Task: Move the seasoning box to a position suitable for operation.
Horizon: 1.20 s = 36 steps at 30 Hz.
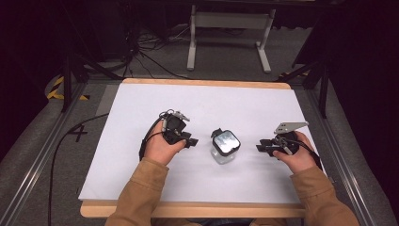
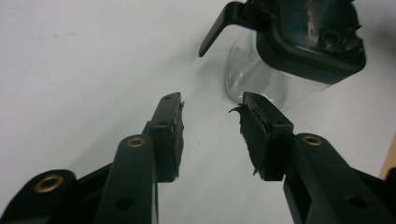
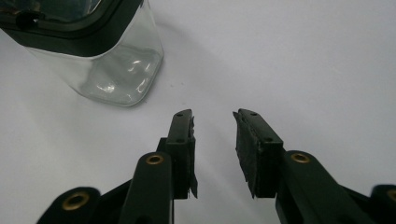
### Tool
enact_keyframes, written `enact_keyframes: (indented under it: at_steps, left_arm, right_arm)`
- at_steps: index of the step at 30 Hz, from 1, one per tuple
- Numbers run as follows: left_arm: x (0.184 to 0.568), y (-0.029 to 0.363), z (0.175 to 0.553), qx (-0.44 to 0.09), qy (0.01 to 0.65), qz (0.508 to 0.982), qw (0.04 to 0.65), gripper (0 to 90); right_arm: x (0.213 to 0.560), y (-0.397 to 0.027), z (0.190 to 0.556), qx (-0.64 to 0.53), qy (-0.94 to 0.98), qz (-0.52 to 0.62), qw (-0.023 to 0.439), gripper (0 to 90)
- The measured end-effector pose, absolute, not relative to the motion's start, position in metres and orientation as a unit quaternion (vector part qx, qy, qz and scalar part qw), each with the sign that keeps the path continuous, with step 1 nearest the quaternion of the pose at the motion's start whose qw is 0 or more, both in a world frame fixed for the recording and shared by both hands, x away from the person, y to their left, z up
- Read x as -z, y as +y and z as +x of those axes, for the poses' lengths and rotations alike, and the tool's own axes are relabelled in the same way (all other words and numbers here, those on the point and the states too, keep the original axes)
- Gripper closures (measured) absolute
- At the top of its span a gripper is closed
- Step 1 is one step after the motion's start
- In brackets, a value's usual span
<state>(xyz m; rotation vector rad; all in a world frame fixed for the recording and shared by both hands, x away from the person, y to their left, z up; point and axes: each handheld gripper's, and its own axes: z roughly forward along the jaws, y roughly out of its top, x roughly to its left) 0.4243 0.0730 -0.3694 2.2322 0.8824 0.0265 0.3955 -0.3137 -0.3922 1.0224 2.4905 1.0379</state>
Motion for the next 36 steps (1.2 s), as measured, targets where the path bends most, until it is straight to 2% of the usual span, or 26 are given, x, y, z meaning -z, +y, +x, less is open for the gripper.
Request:
enact_keyframes:
  at_steps: [29, 36]
  left_arm:
    - [0.332, 0.041, 0.431, -0.027, 0.279, 0.852, 0.443, 68.5]
    - [0.331, 0.035, 0.433, -0.030, 0.271, 0.852, 0.446, 67.8]
  right_arm:
    - [0.394, -0.334, 0.358, -0.370, 0.841, 0.367, 0.144, 62.1]
    - [0.395, -0.335, 0.351, -0.376, 0.843, 0.355, 0.148, 61.9]
